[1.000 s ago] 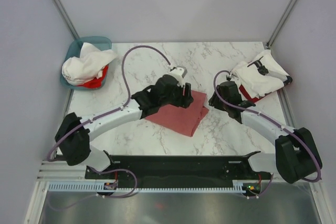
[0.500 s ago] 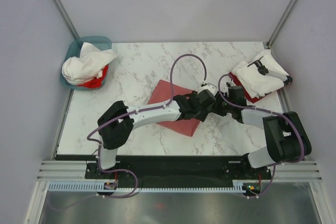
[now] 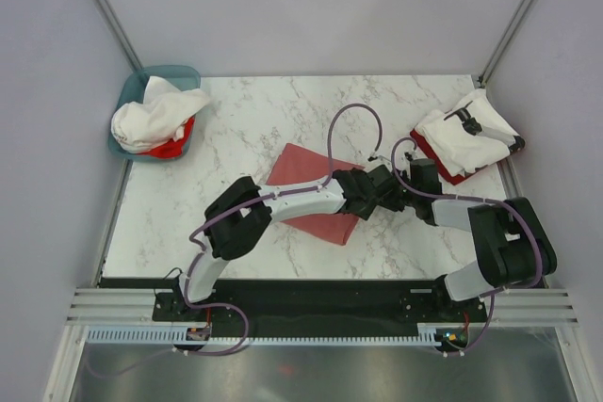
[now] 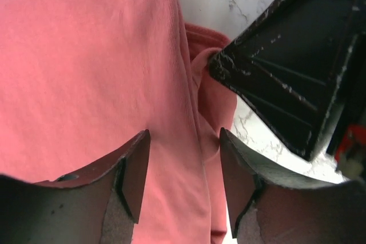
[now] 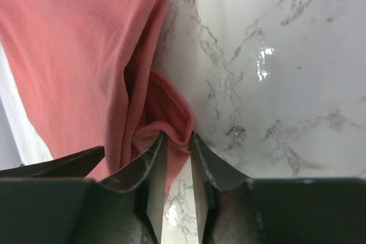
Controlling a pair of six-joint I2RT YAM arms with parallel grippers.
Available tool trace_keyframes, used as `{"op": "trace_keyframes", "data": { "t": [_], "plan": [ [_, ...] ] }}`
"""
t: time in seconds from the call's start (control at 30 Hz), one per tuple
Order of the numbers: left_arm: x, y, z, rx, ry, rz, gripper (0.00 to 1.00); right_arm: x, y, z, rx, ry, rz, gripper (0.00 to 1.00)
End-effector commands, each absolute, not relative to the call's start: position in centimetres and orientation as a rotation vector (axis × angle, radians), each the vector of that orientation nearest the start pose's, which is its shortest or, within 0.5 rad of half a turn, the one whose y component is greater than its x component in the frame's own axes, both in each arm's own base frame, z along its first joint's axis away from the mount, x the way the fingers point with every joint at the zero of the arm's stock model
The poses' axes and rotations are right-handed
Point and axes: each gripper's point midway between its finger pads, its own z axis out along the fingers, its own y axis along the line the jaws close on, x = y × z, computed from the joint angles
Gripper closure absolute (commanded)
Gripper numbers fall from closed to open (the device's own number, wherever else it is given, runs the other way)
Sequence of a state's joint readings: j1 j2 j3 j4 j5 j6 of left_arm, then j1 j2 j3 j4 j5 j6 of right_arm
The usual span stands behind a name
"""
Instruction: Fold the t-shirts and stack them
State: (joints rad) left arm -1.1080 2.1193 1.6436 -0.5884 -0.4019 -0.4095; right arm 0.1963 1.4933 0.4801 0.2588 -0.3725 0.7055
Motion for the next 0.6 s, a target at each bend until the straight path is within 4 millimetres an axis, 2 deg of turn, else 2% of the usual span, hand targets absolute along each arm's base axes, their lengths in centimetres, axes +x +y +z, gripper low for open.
{"op": "trace_keyframes", "data": {
  "t": [0.0, 0.2, 0.37, 0.47, 0.5, 0.57],
  "plan": [
    [27.8, -41.4, 5.5, 0.717, 2.367, -0.006, 0.42, 28.8, 15.4, 0.4, 0.436, 2.456, 0.889, 0.71],
    [28.5, -40.6, 5.2, 0.683, 2.345, 0.08, 0.55, 28.8, 15.5, 0.2, 0.442, 2.453, 0.906, 0.83],
    [28.7, -40.8, 4.5, 0.693, 2.351, 0.091, 0.6, 29.0, 15.5, 0.5, 0.443, 2.435, 0.922, 0.91],
    [28.3, -40.8, 4.6, 0.715, 2.362, 0.083, 0.74, 29.3, 15.2, 0.5, 0.459, 2.425, 0.923, 1.0],
    [28.2, -40.8, 5.0, 0.716, 2.359, 0.078, 0.82, 29.5, 15.0, 0.5, 0.465, 2.42, 0.92, 1.0],
    [27.5, -40.8, 5.3, 0.743, 2.355, 0.079, 0.87, 29.9, 14.8, 0.3, 0.478, 2.421, 0.921, 1.0]
  ]
}}
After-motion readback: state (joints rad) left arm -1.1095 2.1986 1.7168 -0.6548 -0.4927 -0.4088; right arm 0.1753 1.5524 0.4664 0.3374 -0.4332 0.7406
